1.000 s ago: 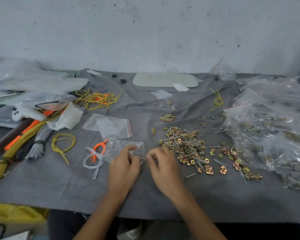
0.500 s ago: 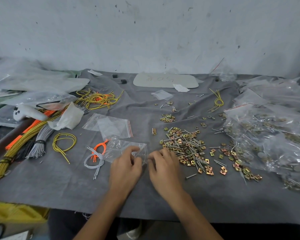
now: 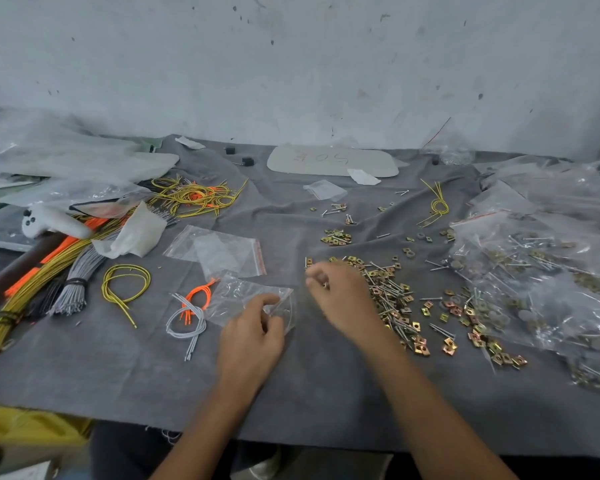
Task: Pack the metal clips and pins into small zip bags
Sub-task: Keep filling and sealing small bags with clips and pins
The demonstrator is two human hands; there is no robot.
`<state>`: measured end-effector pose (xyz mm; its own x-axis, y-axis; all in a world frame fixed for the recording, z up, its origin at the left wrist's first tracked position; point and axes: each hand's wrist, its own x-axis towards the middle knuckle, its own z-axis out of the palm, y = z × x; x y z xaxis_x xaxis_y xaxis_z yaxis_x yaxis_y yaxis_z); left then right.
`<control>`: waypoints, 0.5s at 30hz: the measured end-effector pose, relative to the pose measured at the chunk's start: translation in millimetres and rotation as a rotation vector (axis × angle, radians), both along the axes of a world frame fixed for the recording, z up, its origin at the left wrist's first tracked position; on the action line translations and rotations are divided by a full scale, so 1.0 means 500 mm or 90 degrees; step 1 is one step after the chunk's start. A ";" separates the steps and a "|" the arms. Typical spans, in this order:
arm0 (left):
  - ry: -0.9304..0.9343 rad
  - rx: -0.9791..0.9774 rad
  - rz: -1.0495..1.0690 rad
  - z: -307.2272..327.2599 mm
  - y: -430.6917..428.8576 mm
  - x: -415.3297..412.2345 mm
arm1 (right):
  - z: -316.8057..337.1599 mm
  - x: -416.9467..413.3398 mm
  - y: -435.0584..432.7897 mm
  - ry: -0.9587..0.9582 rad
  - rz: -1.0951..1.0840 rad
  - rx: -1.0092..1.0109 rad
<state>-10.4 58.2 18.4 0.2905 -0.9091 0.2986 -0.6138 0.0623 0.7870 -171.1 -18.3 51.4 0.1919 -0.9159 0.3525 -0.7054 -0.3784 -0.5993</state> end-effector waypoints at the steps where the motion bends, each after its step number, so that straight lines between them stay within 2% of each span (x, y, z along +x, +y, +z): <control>1: 0.000 -0.001 -0.001 -0.001 -0.001 0.001 | 0.014 -0.006 -0.033 0.034 -0.008 0.032; 7: 0.004 -0.009 -0.003 -0.005 -0.002 0.003 | 0.058 -0.001 -0.173 0.318 0.063 0.228; 10: 0.012 -0.005 0.002 -0.006 -0.003 0.004 | 0.057 0.002 -0.194 0.343 0.103 0.242; 15: 0.015 -0.003 0.004 -0.001 -0.002 0.002 | 0.055 0.007 -0.184 0.368 0.113 0.182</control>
